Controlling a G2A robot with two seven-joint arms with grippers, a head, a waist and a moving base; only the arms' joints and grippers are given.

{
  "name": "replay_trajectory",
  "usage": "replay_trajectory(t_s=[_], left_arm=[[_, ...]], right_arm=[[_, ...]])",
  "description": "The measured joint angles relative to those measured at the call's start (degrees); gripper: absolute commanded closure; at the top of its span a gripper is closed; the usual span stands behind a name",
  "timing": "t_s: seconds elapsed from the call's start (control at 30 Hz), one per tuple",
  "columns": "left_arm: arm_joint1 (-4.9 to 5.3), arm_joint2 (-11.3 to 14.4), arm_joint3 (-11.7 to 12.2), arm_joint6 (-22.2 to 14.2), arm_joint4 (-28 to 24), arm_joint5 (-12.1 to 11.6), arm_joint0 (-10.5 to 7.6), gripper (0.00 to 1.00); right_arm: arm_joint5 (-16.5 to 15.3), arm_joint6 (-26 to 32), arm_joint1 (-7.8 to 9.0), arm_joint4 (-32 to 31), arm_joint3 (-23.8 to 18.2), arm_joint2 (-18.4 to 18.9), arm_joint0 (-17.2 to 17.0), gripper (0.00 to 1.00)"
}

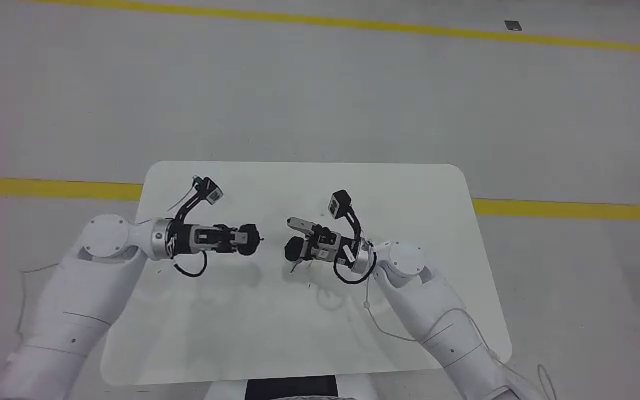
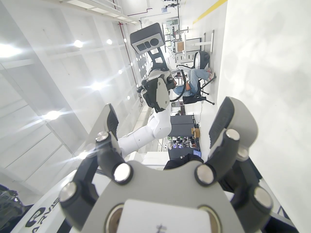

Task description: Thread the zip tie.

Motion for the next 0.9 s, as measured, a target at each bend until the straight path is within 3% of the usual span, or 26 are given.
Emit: replay_trajectory(t_s=[0.2, 0.4, 0.67, 0.9], left_arm=[[0.01, 0.72, -1.63, 0.0, -4.82, 0.0, 0.58, 1.0], [0.67, 2.05, -1.19, 0.0, -8.64, 0.0, -0.15, 1.0], [1.79, 1.97, 0.34, 0.0, -5.05, 0.0, -1.01, 1.0], [1.62, 0.26, 1.27, 0.0, -3.56, 0.0, -0.58, 1.0]], right_arm=[[0.0, 0.0, 0.0, 0.0, 0.0, 0.0, 0.0, 0.0], [0.0, 0.0, 0.0, 0.0, 0.0, 0.0, 0.0, 0.0], [0.0, 0.0, 0.0, 0.0, 0.0, 0.0, 0.0, 0.0], [0.0, 0.0, 0.0, 0.0, 0.0, 0.0, 0.0, 0.0]])
